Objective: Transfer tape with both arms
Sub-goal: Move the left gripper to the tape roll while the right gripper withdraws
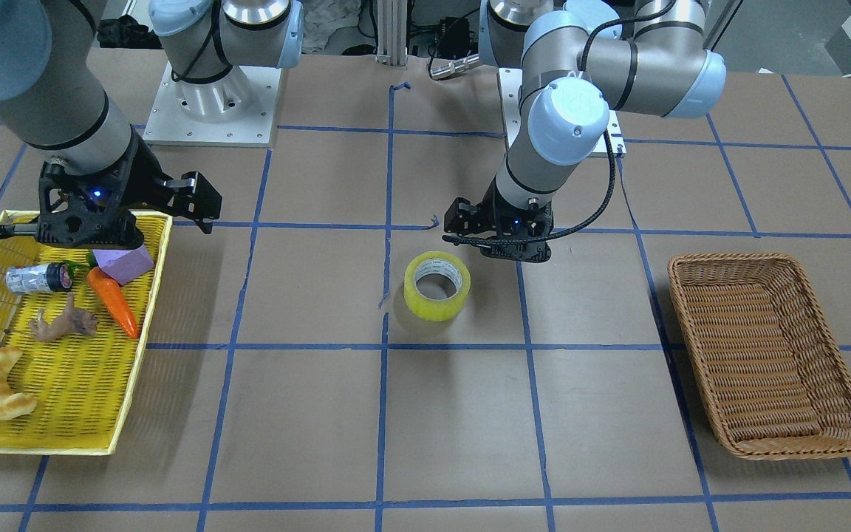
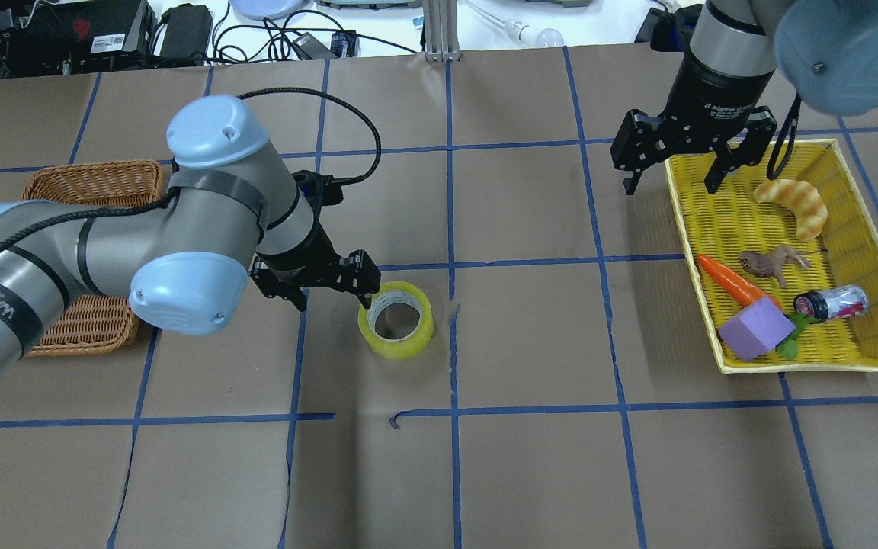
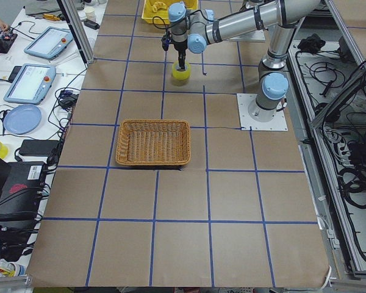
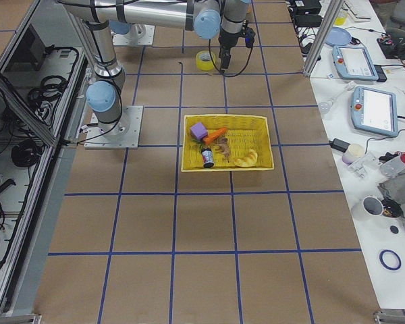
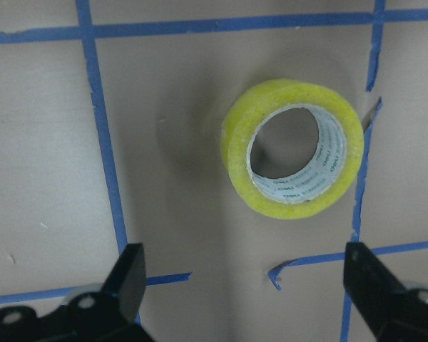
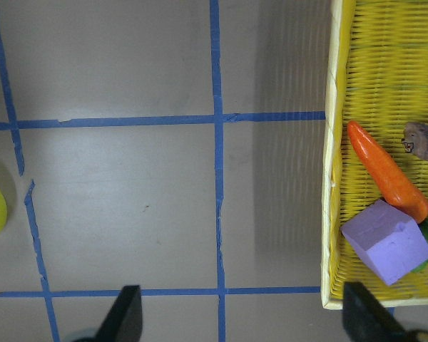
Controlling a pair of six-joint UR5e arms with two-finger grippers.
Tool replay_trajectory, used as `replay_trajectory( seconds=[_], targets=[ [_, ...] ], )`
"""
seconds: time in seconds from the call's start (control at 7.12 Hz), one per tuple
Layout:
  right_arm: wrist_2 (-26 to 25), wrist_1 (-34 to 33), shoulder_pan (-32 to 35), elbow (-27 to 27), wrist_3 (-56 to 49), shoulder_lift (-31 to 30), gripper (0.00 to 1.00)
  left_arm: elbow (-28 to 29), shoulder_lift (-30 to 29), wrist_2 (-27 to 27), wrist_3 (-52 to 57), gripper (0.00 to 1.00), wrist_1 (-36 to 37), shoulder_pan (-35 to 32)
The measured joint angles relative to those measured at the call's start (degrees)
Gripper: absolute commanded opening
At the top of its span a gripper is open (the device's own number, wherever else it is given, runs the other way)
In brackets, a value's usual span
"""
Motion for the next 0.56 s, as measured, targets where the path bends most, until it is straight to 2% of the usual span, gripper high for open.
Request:
replay_trajectory(
  seconds=[0.28, 0.56],
  targets=[
    [0.06, 0.19, 0.23, 0.45, -0.41, -0.42, 1.0, -2.87, -2.32, -0.16, -0.07, 1.0, 4.92, -0.18],
    [-0.77, -0.56, 0.13, 0.33, 0.13, -0.61, 1.0, -3.12, -5.46, -0.21, -0.11, 1.0, 8.75, -0.48]
  ],
)
